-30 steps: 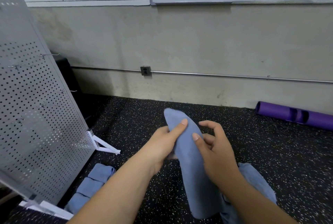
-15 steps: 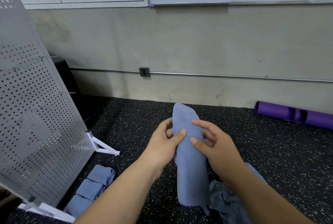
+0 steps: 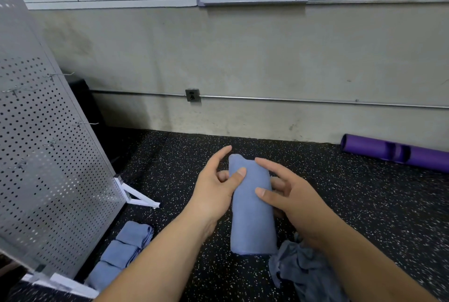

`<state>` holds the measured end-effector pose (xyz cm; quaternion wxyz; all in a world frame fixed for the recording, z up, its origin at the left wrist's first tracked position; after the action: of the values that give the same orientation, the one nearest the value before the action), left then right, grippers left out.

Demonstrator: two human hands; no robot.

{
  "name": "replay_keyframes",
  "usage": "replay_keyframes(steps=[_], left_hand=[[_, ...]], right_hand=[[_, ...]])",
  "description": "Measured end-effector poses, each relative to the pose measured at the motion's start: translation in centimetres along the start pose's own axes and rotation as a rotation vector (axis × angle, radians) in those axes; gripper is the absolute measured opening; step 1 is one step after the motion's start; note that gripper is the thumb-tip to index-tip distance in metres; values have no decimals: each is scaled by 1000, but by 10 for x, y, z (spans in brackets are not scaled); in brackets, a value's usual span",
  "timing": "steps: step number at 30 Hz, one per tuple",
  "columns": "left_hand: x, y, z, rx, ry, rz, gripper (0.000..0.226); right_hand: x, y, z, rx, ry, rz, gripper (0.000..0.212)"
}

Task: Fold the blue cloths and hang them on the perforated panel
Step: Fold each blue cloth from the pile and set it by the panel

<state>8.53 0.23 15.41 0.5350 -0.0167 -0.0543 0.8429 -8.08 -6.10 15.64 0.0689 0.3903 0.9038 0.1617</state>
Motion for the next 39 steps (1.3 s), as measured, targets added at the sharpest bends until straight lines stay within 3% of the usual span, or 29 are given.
replay_keyframes(steps=[4, 8, 14, 18, 22, 26, 30, 34, 36, 39], left_hand=[[2, 6, -1, -42, -69, -191, 57], [3, 6, -6, -118, -32, -342, 76], [-1, 8, 3, -229, 137, -296, 83], [0, 9, 2, -340, 173, -267, 89], [-2, 5, -2, -564, 189, -224, 82], [-2, -1, 6, -937, 337, -52, 52], [-3, -3, 1, -852, 335, -101, 44], [-3, 2, -3, -458, 165, -232, 40], [1, 9, -5, -287, 88, -293, 41], [4, 15, -10, -265, 38, -356, 53]], right_hand=[[-1, -6, -3, -4, -56, 65, 55], [-3, -16, -3, 50, -52, 93, 56], [-3, -14, -2, -26, -2, 19, 76], [-4, -17, 0, 7, -19, 28, 75], [-6, -22, -1, 262, -69, 70, 75], [-7, -26, -1, 605, -107, 131, 68], [-5, -26, -3, 703, -144, 158, 54], [-6, -26, -12, 774, -190, 151, 40], [-8, -31, -9, 630, -146, 151, 34], [-6, -28, -7, 285, -83, 149, 23]])
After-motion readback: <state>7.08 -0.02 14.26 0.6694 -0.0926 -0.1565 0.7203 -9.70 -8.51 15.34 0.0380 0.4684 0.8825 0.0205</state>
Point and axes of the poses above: each hand's wrist, its own x-axis away from the middle knuckle, its own y-axis out of the palm, z = x × y, the point moved 6 cm from there along -x, towards the middle knuckle, and after that the axes turned 15 degrees about -x, right-handed, at the moved point
